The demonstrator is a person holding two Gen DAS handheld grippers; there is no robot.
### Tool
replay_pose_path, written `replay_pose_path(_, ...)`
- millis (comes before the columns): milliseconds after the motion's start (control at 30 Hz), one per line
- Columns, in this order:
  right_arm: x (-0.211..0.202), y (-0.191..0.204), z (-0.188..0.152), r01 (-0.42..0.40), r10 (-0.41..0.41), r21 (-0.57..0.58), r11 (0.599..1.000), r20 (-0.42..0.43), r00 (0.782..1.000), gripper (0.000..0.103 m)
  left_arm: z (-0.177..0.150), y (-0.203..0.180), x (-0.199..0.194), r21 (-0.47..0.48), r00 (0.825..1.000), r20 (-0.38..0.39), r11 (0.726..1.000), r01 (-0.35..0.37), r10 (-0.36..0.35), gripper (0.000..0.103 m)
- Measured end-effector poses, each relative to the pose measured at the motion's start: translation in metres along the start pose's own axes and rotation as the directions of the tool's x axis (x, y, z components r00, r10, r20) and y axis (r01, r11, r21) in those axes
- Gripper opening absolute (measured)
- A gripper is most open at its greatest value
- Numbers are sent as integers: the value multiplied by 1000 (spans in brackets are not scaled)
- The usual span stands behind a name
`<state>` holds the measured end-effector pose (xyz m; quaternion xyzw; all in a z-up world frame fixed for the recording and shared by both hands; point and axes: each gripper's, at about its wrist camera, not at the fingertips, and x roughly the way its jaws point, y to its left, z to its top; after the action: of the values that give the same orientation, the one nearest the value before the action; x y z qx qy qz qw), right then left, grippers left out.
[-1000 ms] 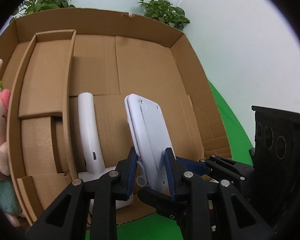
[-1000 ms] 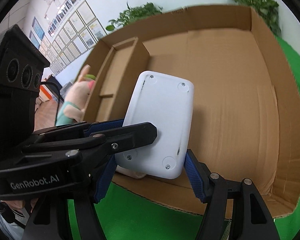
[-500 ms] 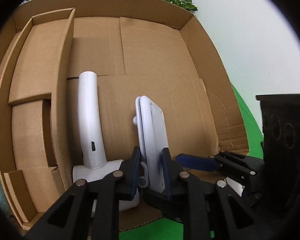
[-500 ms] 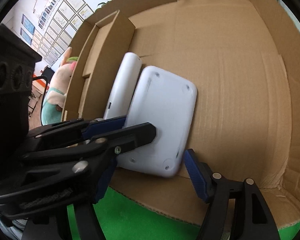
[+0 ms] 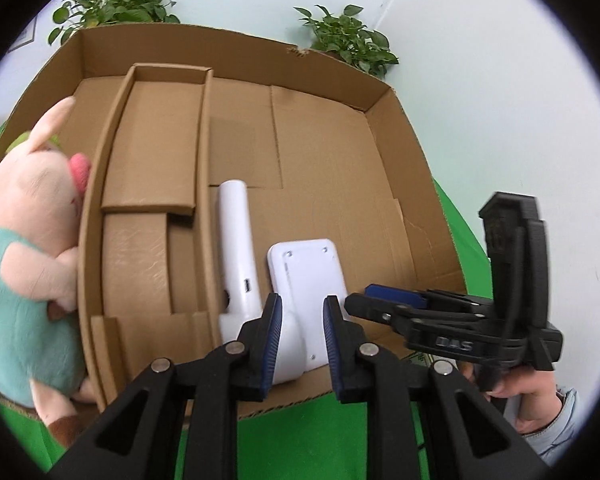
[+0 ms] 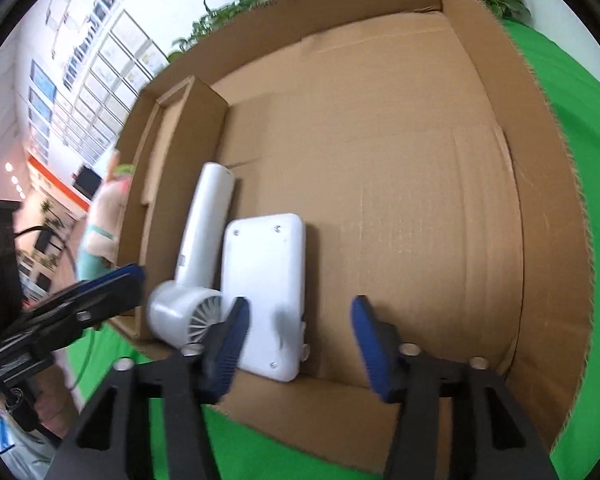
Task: Organize objects
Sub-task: 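Lower the white device into the tray box beside the hair dryer and release, then withdraw the right tool and move it toward the medicine box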
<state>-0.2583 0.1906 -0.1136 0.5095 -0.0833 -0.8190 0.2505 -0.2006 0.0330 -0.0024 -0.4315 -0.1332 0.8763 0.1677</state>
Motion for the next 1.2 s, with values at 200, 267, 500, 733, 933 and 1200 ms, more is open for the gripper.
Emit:
replay_pose_path(200, 13, 16, -8, -13, 12, -31, 999, -26, 1000, 31, -6, 6, -1, -9, 1000, 1, 1000, -9, 9, 20)
replay_pose_path(267, 13, 20, -9, -3, 2, -35, 999, -22, 1000, 31, -9, 7, -5, -2, 1000, 11, 1000, -8, 8, 20)
replay_pose_path(500, 12, 19, -13, -10, 9, -17, 1000, -25, 1000, 33, -17, 3, -12, 18, 998, 53, 1000, -16, 15, 20)
replay_pose_path(733, -41, 34, -27, 188, -178, -36, 981, 191, 965, 101, -33, -12, -51, 81, 959, 225, 977, -198, 175, 57)
replay_pose_path(933, -88, 64, -76, 242, -196, -91, 966, 352, 915, 103, -56, -41, -81, 113, 803, 444, 864, -491, 398, 93)
replay_pose_path(1200, -142, 103, -131, 375, -259, -123, 919, 530, 808, 103, -74, -47, -94, 42, 783, 434, 859, -511, 445, 93)
